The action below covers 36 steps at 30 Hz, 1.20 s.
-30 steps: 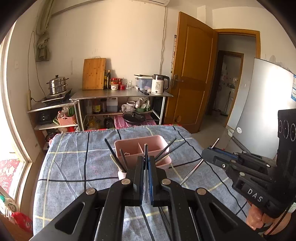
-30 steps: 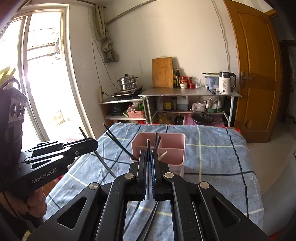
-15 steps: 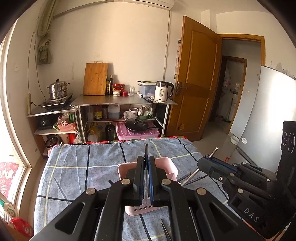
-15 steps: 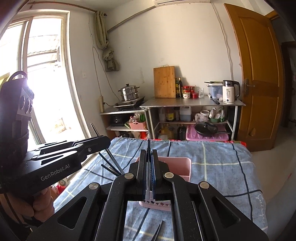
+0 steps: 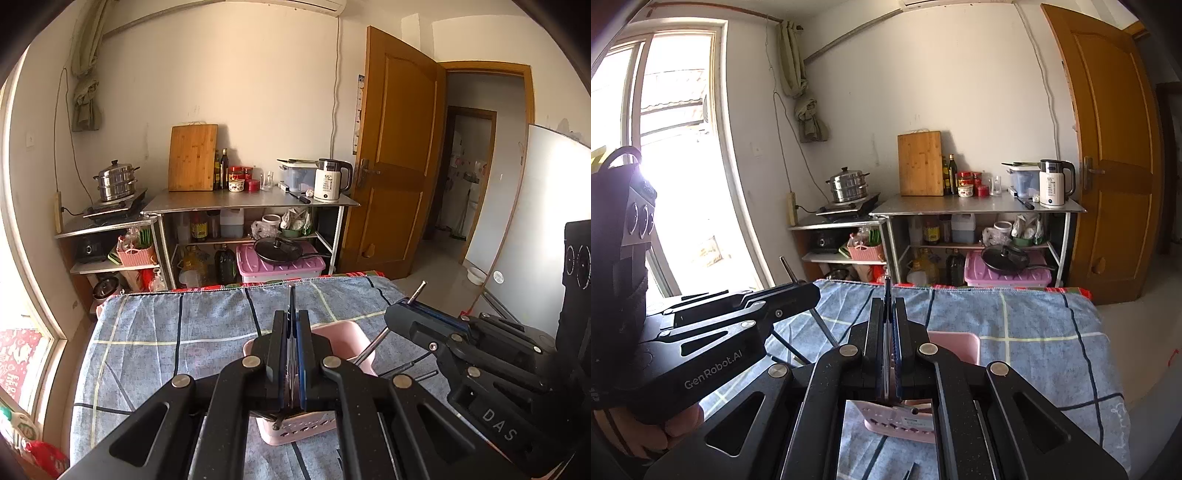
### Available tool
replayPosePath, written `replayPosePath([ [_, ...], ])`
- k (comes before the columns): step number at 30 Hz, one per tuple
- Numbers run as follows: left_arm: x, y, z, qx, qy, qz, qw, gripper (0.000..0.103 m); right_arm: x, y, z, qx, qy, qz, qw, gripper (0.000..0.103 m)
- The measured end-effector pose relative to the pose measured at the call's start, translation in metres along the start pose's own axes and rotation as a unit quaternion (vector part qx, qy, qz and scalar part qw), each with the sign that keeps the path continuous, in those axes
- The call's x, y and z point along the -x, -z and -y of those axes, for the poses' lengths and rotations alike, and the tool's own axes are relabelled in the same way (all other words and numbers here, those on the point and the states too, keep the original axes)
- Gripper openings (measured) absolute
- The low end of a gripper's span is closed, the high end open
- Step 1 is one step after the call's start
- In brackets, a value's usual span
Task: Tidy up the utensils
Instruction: 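Open the left tool into the basket while the right tool releases its chopstick, then move both open tools back down to the remaining chopsticks on the cloth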
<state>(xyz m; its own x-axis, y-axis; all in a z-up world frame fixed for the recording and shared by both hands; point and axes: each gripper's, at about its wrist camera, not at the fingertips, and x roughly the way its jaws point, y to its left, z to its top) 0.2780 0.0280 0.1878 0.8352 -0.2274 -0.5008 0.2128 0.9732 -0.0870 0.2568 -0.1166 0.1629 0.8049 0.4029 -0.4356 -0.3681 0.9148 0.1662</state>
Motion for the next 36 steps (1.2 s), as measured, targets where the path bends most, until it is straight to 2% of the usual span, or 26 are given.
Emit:
replayPosePath([
  [11,-0.018,0.016,-0.004,0.005,-0.003,-0.042,0.9991,0.004,-0.010,0.012,-0.001,0.007,0.006,-0.034,0.999,0.004],
  [17,-0.024,0.026,-0.005,0.002,-0.005,-0.057,0.9983,0.004,-0.011,0.013,-0.002,0.013,0.006,-0.038,0.999,0.004],
  [29,-0.022,0.031,-0.005,-0.001,-0.012,-0.061,0.9981,0.005,-0.010,0.014,-0.004,0.027,0.006,-0.048,0.998,0.004],
  [36,-0.009,0.030,-0.006,0.001,-0.014,-0.049,0.9987,0.007,0.000,0.014,0.000,0.022,0.005,-0.044,0.999,0.004],
])
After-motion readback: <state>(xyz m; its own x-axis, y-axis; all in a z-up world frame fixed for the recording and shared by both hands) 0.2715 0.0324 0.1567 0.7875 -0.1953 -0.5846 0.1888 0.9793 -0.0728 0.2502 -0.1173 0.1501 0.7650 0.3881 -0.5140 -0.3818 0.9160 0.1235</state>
